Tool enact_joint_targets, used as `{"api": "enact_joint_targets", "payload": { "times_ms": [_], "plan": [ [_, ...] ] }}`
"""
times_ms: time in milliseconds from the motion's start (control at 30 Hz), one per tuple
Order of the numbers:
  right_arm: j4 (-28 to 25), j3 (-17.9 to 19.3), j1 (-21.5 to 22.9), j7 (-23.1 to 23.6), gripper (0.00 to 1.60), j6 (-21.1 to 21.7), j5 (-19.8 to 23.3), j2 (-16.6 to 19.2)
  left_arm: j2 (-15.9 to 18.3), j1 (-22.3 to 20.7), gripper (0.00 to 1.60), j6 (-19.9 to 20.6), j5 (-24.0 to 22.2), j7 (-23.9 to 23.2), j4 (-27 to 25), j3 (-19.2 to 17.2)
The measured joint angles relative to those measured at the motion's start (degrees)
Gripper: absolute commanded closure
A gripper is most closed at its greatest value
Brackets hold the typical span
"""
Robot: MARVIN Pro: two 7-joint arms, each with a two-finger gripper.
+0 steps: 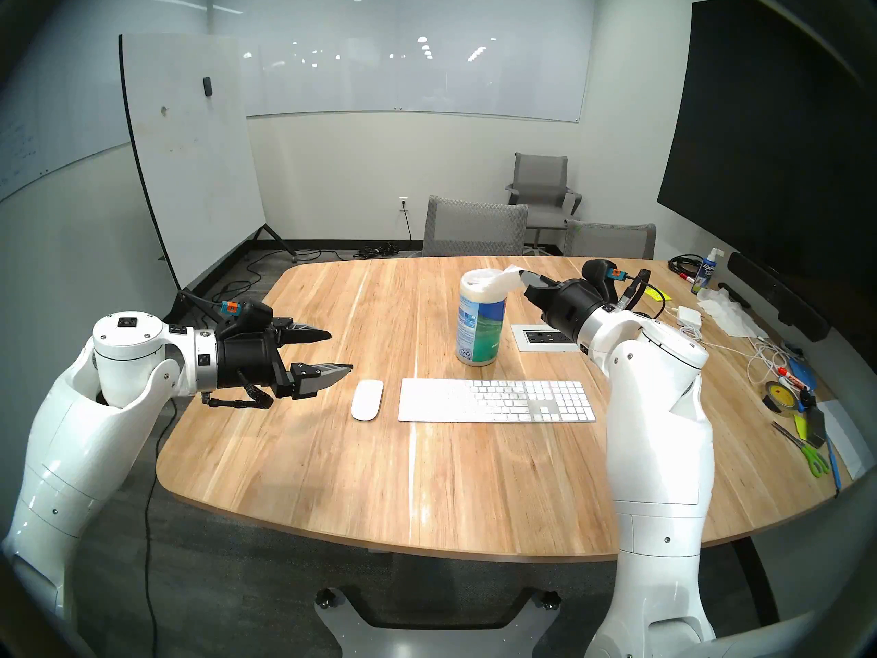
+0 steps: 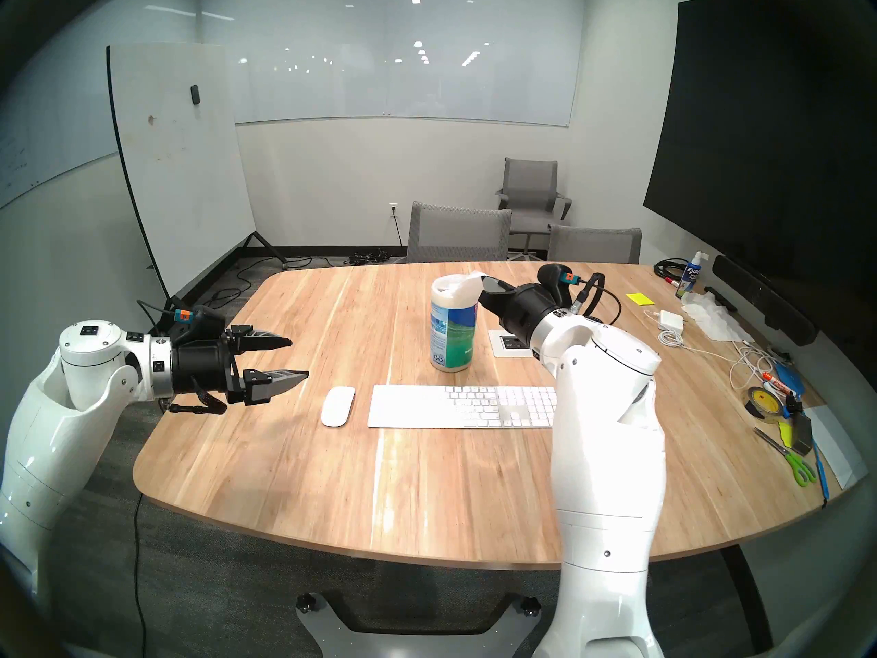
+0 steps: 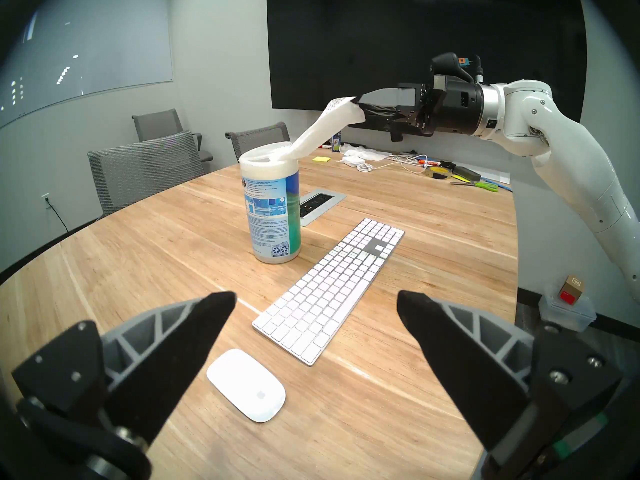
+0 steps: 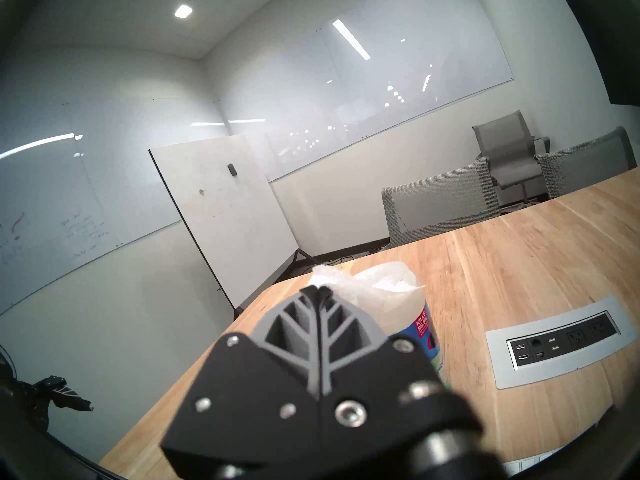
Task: Wipe the keyboards and mice with a disinfecting wipe, then set the wipe down
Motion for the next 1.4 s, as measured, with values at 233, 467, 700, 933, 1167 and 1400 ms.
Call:
{"api": "enact_joint_targets", "payload": {
  "times_ms": [233,467,700,933,1167,1400],
  "plan": [
    [-1.0,1.3,1.6,0.0,1.60,1.4,0.6,-0.4,0.0,0.0,0.00,0.0,0.0,0.0,0.0,0.0],
    [-1.7,2.8,3.4,0.0,1.60,3.1,1.1,-0.5,0.0,0.0,0.00,0.0,0.0,0.0,0.0,0.0],
    [-2.4,4.0,5.5,0.0,1.60,4.8,1.3,-0.1,0.0,0.0,0.00,0.0,0.0,0.0,0.0,0.0],
    [-2.6,3.1,6.2,0.7,1.60,7.4,-0.6,2.8,0.0,0.0,0.00,0.0,0.0,0.0,0.0,0.0],
    [-0.2,1.7,6.5,1.9,1.60,9.0,-3.1,5.8,0.0,0.0,0.00,0.0,0.0,0.0,0.0,0.0],
    [1.5,0.6,6.9,3.5,1.60,9.8,-5.0,8.6,0.0,0.0,0.00,0.0,0.0,0.0,0.0,0.0]
  ]
}}
